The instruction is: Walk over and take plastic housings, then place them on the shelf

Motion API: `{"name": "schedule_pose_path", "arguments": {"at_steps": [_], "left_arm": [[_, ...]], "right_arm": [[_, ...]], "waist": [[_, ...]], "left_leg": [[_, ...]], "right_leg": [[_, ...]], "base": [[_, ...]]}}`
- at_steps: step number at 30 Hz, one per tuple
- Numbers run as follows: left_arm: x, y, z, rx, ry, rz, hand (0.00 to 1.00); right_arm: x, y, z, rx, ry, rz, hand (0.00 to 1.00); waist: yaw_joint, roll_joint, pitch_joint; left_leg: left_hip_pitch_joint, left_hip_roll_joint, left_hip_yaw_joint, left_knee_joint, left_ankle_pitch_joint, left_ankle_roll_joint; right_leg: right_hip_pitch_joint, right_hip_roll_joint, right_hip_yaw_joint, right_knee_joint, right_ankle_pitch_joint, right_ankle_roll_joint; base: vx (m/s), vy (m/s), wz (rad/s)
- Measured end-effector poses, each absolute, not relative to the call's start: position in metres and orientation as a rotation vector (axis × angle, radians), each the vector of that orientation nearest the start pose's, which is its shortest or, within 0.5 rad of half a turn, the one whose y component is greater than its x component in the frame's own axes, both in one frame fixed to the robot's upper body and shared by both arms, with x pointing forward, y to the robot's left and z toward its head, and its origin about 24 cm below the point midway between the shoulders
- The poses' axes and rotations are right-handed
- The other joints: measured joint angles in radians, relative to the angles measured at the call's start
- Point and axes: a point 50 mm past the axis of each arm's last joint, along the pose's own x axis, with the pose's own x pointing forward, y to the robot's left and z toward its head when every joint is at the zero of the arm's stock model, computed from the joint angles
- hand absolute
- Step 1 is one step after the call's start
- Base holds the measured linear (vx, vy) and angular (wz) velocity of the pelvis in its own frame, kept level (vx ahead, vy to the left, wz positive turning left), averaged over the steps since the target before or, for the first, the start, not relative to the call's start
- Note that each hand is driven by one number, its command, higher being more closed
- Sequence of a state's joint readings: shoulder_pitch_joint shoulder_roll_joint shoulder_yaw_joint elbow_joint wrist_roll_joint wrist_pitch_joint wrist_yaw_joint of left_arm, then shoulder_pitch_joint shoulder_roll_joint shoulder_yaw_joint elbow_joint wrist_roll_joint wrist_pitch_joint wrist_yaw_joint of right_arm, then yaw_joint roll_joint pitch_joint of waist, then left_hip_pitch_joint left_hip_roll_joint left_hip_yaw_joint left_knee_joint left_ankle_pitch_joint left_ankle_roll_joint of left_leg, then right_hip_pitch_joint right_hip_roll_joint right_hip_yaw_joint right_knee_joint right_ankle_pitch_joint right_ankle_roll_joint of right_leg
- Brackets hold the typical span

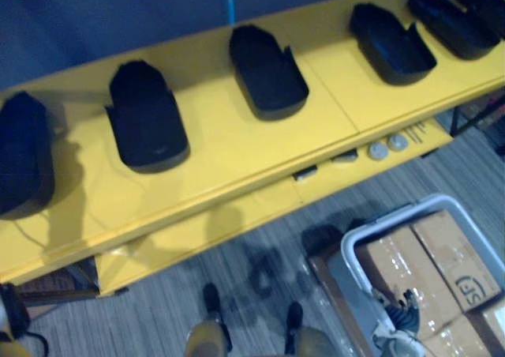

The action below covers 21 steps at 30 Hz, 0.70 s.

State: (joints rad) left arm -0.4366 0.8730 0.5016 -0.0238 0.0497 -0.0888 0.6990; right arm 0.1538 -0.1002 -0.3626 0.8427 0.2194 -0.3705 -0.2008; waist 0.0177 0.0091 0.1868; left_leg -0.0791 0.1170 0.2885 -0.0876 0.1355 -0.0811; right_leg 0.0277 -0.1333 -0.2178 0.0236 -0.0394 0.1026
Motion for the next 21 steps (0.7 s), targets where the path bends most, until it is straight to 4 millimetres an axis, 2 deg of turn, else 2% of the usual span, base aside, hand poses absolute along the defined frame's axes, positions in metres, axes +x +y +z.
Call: {"name": "schedule_pose_path", "arguments": {"at_steps": [2, 4, 8, 10, 12, 14, 15, 16, 17, 18, 20, 21], "left_arm": [[0.203, 0.344, 0.303, 0.472, -1.072, 1.145, 0.00], [0.197, 0.341, 0.295, 0.446, -1.103, 1.153, 0.00], [0.176, 0.341, 0.277, 0.503, -1.151, 1.246, 0.00], [0.167, 0.346, 0.268, 0.563, -1.140, 1.345, 0.00], [0.153, 0.359, 0.250, 0.636, -1.054, 1.500, 0.00], [0.146, 0.371, 0.233, 0.648, -0.954, 1.573, 0.00], [0.138, 0.384, 0.206, 0.643, -0.802, 1.642, 0.00], [0.134, 0.390, 0.192, 0.628, -0.728, 1.667, 0.00], [0.129, 0.401, 0.160, 0.579, -0.557, 1.705, 0.00], [0.126, 0.405, 0.144, 0.550, -0.473, 1.719, 0.00], [0.111, 0.408, 0.067, 0.368, -0.090, 1.714, 0.00], [0.105, 0.405, 0.044, 0.326, 0.019, 1.702, 0.00]], "right_arm": [[0.108, -0.268, -0.115, 0.088, 0.589, -0.750, 0.00], [0.106, -0.268, -0.117, 0.086, 0.608, -0.748, 0.00], [0.092, -0.264, -0.126, 0.070, 0.693, -0.740, 0.00], [0.084, -0.263, -0.131, 0.060, 0.737, -0.735, 0.00], [0.075, -0.261, -0.135, 0.044, 0.791, -0.724, 0.00], [0.071, -0.260, -0.138, 0.040, 0.824, -0.720, 0.00], [0.066, -0.259, -0.141, 0.044, 0.861, -0.720, 0.00], [0.065, -0.259, -0.141, 0.046, 0.868, -0.719, 0.00], [0.064, -0.258, -0.142, 0.052, 0.884, -0.714, 0.00], [0.064, -0.258, -0.143, 0.054, 0.889, -0.712, 0.00], [0.067, -0.255, -0.144, 0.078, 0.894, -0.694, 0.00], [0.069, -0.254, -0.144, 0.085, 0.891, -0.692, 0.00]], "waist": [[0.012, 0.017, -0.032], [0.020, 0.023, -0.055], [0.039, 0.019, -0.098], [0.051, 0.013, -0.117], [0.065, 0.002, -0.136], [0.069, -0.004, -0.140], [0.075, -0.005, -0.144], [0.078, -0.008, -0.143], [0.078, -0.012, -0.138], [0.078, -0.012, -0.138], [0.080, -0.027, -0.134], [0.080, -0.032, -0.132]], "left_leg": [[0.013, 0.004, -0.012, -0.001, 0.001, -0.003], [0.014, 0.004, -0.026, -0.002, 0.003, -0.005], [0.029, 0.002, -0.055, -0.002, 0.000, -0.012], [0.027, 0.001, -0.064, -0.003, 0.000, -0.012], [0.028, -0.002, -0.067, -0.003, -0.001, -0.011], [0.028, -0.006, -0.071, -0.003, -0.001, -0.011], [0.027, -0.010, -0.074, -0.003, -0.001, -0.011], [0.031, -0.013, -0.077, -0.003, -0.001, -0.010], [0.035, -0.019, -0.088, -0.003, -0.002, -0.009], [0.037, -0.021, -0.087, -0.003, -0.002, -0.009], [0.055, -0.032, -0.089, -0.003, -0.006, -0.003], [0.060, -0.034, -0.090, -0.003, -0.008, -0.001]], "right_leg": [[0.024, 0.005, -0.017, -0.004, -0.003, -0.003], [0.037, 0.007, -0.031, -0.009, -0.003, -0.003], [0.079, 0.008, -0.067, -0.024, -0.007, -0.008], [0.084, 0.007, -0.084, -0.028, -0.009, -0.011], [0.100, 0.004, -0.093, -0.040, -0.008, -0.010], [0.113, 0.000, -0.113, -0.044, -0.008, -0.008], [0.116, -0.003, -0.123, -0.049, -0.009, -0.008], [0.120, -0.005, -0.130, -0.049, -0.011, -0.005], [0.135, -0.009, -0.143, -0.050, -0.015, 0.000], [0.137, -0.013, -0.146, -0.051, -0.018, 0.001], [0.159, -0.024, -0.163, -0.046, -0.034, 0.004], [0.163, -0.025, -0.164, -0.043, -0.038, 0.005]], "base": [[0.00, -0.033, 0.21], [-0.02, -0.016, 0.19], [-0.05, -0.008, 0.24], [-0.04, 0.005, 0.18], [-0.04, 0.007, 0.10], [-0.04, 0.010, 0.22], [0.01, 0.017, 0.24], [0.03, 0.017, 0.32], [0.03, 0.007, 0.26], [0.02, 0.010, 0.25], [0.05, 0.007, 0.14], [0.06, 0.010, 0.13]]}}
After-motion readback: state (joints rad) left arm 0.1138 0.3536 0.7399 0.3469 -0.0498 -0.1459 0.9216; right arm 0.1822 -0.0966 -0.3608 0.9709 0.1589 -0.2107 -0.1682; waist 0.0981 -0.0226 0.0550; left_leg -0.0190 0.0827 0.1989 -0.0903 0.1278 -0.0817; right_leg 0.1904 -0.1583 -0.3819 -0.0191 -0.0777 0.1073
